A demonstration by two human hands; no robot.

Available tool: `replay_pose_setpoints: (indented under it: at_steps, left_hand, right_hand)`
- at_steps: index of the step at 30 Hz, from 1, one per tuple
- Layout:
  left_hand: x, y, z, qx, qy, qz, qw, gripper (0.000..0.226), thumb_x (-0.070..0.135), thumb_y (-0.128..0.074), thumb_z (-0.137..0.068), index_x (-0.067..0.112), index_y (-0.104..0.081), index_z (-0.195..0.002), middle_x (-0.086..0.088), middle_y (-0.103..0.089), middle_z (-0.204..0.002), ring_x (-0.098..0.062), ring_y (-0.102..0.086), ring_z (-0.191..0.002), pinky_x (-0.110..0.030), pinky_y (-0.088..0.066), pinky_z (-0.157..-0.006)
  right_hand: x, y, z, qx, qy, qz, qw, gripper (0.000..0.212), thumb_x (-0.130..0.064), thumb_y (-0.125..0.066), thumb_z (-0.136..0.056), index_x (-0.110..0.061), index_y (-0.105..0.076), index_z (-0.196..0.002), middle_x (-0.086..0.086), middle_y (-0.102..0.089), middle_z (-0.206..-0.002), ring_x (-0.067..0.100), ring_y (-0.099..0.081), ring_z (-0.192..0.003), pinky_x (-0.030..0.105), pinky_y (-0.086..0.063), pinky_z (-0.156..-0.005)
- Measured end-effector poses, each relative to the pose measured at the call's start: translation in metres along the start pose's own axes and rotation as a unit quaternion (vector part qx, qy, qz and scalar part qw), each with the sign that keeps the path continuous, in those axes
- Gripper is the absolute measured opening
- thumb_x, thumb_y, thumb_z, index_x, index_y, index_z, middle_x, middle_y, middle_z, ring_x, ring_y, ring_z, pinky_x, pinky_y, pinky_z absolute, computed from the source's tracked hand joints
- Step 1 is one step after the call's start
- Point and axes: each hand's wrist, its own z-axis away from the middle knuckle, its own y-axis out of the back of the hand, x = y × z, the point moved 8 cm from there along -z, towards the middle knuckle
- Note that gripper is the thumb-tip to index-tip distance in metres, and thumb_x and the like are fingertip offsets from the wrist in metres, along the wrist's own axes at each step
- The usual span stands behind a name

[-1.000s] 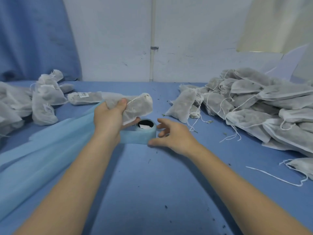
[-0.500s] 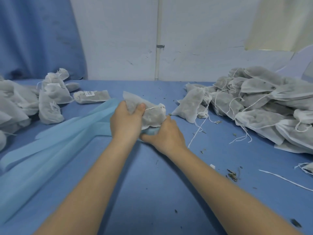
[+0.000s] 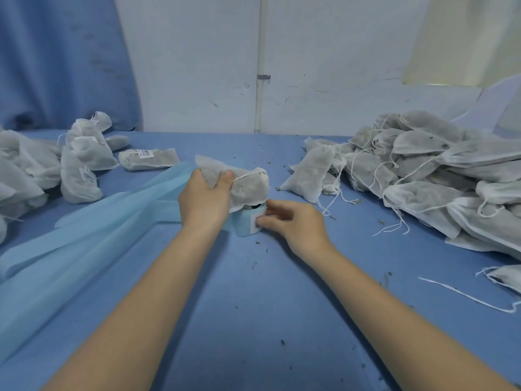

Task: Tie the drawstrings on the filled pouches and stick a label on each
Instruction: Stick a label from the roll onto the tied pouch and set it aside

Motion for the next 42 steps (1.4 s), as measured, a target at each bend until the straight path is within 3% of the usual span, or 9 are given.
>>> replay_pose_setpoints:
  at_steps: [4,8,15,20,27,32,36,39,42]
  left_hand:
    - [-0.004,0.0,-0.002,-0.005,0.016,0.009,1.0,0.034,0.036,-0.055,-0.091,0.008,-0.057,-0.111,-0.007,-0.061,-0.111,-0.028,-0.054,-0.106,-0.035,-0.041,-0.088]
    - [-0.005,-0.001,-0.002,-0.006,0.016,0.012,1.0,0.03,0.035,-0.054,-0.092,0.011,-0.057,-0.109,-0.002,-0.059,-0.105,-0.026,-0.053,-0.107,-0.031,-0.039,-0.084]
    - [-0.003,-0.001,0.0,-0.002,0.009,0.003,1.0,0.028,0.037,-0.054,-0.092,0.012,-0.053,-0.103,-0.001,-0.054,-0.1,-0.02,-0.046,-0.092,-0.028,-0.034,-0.077]
    - [-0.001,-0.002,0.002,-0.008,0.007,-0.005,1.0,0.024,0.038,-0.054,-0.092,0.015,-0.048,-0.097,0.0,-0.049,-0.096,-0.018,-0.042,-0.089,-0.027,-0.032,-0.075]
    - [0.003,-0.007,0.008,-0.015,-0.005,-0.021,1.0,0.023,0.038,-0.053,-0.093,0.016,-0.047,-0.096,0.001,-0.048,-0.093,-0.019,-0.042,-0.087,-0.026,-0.03,-0.071]
    - [0.005,-0.006,0.008,-0.01,-0.013,-0.033,0.999,0.026,0.038,-0.053,-0.093,0.012,-0.049,-0.098,-0.003,-0.052,-0.098,-0.021,-0.045,-0.09,-0.026,-0.029,-0.071]
    - [0.005,-0.005,0.008,-0.011,-0.013,-0.041,0.999,0.024,0.039,-0.053,-0.093,0.015,-0.047,-0.095,-0.004,-0.055,-0.099,-0.023,-0.049,-0.095,-0.025,-0.026,-0.067]
    - [0.012,-0.003,0.01,-0.009,-0.047,-0.027,0.998,0.025,0.037,-0.055,-0.091,0.015,-0.046,-0.089,0.006,-0.051,-0.081,-0.023,-0.049,-0.087,-0.024,-0.024,-0.059]
    - [0.031,-0.001,0.019,-0.004,-0.125,0.01,0.992,0.023,0.035,-0.058,-0.09,0.015,-0.047,-0.086,0.014,-0.051,-0.073,-0.004,-0.05,-0.068,-0.015,-0.033,-0.055]
  right_hand:
    - [0.002,0.004,-0.001,0.057,0.012,0.02,0.998,0.018,-0.015,-0.077,-0.079,-0.014,-0.077,-0.096,-0.002,-0.075,-0.089,0.004,-0.066,-0.082,0.003,-0.043,-0.07]
    - [0.003,0.005,0.0,0.075,0.018,0.02,0.997,0.007,-0.013,-0.078,-0.078,-0.014,-0.077,-0.084,-0.007,-0.069,-0.074,-0.011,-0.059,-0.063,0.002,-0.04,-0.062]
    - [-0.002,0.006,0.006,0.088,0.012,0.112,0.99,0.011,-0.026,-0.076,-0.081,-0.015,-0.071,-0.082,-0.007,-0.065,-0.072,0.006,-0.057,-0.068,0.004,-0.039,-0.066]
    - [-0.015,0.001,0.022,0.033,0.051,0.166,0.984,0.01,-0.032,-0.073,-0.082,-0.022,-0.072,-0.08,-0.006,-0.069,-0.081,0.006,-0.058,-0.072,0.017,-0.042,-0.069]
    - [-0.021,-0.001,0.038,-0.083,0.084,0.18,0.977,0.021,-0.033,-0.072,-0.084,-0.032,-0.072,-0.104,-0.008,-0.046,-0.097,-0.01,-0.045,-0.073,0.001,-0.032,-0.072]
    - [-0.017,-0.021,0.048,-0.155,0.089,0.249,0.952,0.031,-0.037,-0.066,-0.087,-0.04,-0.065,-0.117,-0.011,-0.037,-0.1,-0.001,-0.039,-0.08,0.017,-0.034,-0.083]
    - [-0.03,-0.026,0.055,-0.172,0.11,0.166,0.965,0.013,-0.035,-0.077,-0.078,-0.035,-0.071,-0.091,-0.015,-0.039,-0.091,-0.009,-0.042,-0.075,0.006,-0.032,-0.072]
    - [-0.038,-0.003,0.051,-0.127,0.083,0.05,0.987,0.016,-0.033,-0.082,-0.072,-0.034,-0.066,-0.073,-0.013,-0.05,-0.091,-0.004,-0.045,-0.069,0.01,-0.035,-0.068]
    - [-0.047,0.032,0.046,-0.044,0.082,-0.051,0.994,0.016,-0.031,-0.079,-0.075,-0.034,-0.064,-0.069,-0.013,-0.052,-0.089,-0.001,-0.047,-0.07,0.012,-0.037,-0.068]
